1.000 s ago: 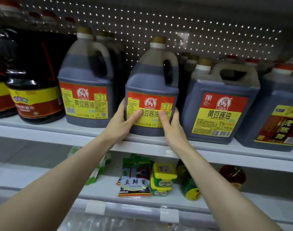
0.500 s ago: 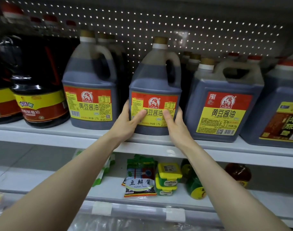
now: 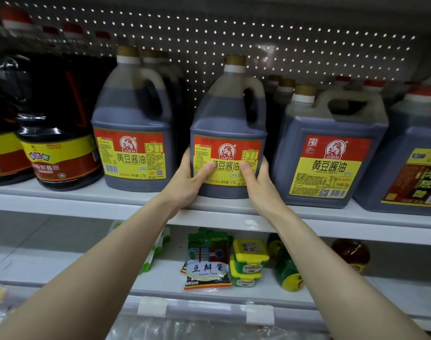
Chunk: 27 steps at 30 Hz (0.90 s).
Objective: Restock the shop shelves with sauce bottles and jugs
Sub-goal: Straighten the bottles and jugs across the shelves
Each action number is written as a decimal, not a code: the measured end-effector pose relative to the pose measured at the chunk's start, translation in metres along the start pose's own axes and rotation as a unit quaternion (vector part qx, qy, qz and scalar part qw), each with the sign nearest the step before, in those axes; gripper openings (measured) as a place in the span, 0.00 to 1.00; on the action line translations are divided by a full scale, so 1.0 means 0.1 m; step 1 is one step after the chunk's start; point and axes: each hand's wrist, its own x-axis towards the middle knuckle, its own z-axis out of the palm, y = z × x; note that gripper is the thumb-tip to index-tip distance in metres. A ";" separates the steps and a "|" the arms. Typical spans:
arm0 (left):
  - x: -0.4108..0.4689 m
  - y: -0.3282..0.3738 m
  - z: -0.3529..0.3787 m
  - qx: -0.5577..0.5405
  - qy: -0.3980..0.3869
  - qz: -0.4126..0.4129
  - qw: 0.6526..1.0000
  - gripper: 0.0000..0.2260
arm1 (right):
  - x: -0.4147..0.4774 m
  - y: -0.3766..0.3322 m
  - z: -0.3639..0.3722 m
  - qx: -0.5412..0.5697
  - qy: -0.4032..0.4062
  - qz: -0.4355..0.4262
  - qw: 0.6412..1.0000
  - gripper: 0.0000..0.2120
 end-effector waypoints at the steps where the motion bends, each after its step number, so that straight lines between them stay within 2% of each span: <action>1: 0.00 0.00 0.00 0.001 -0.002 -0.001 1.000 0.19 | -0.01 0.00 0.00 -0.002 0.001 0.002 1.000 0.33; 17: -0.03 0.05 0.00 -0.004 0.001 -0.014 1.000 0.23 | -0.07 -0.04 -0.02 -0.001 -0.010 -0.005 1.000 0.33; 23: -0.07 0.08 0.03 -0.016 0.029 -0.004 0.999 0.22 | -0.17 -0.09 -0.07 0.013 -0.014 -0.011 1.000 0.29; 27: -0.18 0.12 0.04 -0.006 0.051 -0.005 0.999 0.22 | -0.33 -0.17 -0.15 0.044 -0.025 -0.001 0.999 0.31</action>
